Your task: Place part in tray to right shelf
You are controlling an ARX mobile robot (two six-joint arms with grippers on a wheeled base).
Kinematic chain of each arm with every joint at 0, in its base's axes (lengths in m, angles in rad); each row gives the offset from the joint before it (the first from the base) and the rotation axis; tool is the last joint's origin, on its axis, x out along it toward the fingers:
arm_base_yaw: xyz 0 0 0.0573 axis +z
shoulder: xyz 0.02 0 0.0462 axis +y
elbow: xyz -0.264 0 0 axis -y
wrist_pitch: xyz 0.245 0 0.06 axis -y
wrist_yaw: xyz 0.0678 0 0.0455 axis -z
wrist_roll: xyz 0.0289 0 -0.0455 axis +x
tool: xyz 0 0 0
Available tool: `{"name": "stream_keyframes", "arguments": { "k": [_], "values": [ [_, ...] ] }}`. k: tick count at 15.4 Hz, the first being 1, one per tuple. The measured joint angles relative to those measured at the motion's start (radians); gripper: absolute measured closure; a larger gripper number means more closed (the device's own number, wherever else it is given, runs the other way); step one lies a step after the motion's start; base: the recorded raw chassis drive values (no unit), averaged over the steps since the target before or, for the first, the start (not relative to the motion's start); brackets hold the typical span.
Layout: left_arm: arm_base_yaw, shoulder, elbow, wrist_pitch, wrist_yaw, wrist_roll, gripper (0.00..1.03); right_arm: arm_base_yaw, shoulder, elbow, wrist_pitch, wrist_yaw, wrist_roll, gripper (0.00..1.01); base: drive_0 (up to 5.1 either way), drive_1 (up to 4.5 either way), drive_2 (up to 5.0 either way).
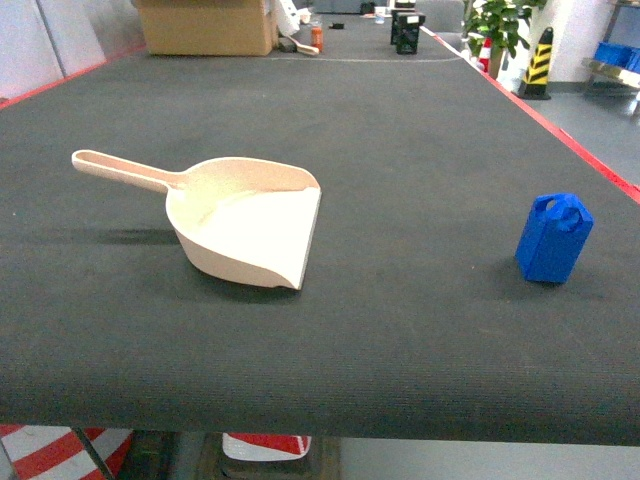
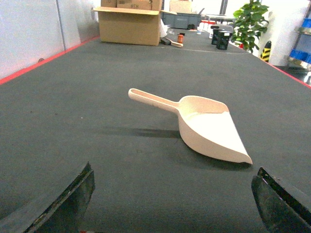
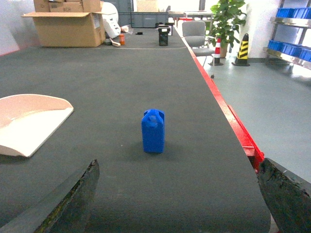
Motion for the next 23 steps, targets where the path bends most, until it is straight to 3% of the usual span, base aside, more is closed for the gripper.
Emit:
{"name": "stream_keyframes", "arguments": {
  "k": [23],
  "values": [
    [0.000,0.000,0.000,0.000,0.000,0.000,0.05,0.000,0.000,0.000,0.000,0.000,0.000,0.03,0.0,0.00,0.0]
  ]
}}
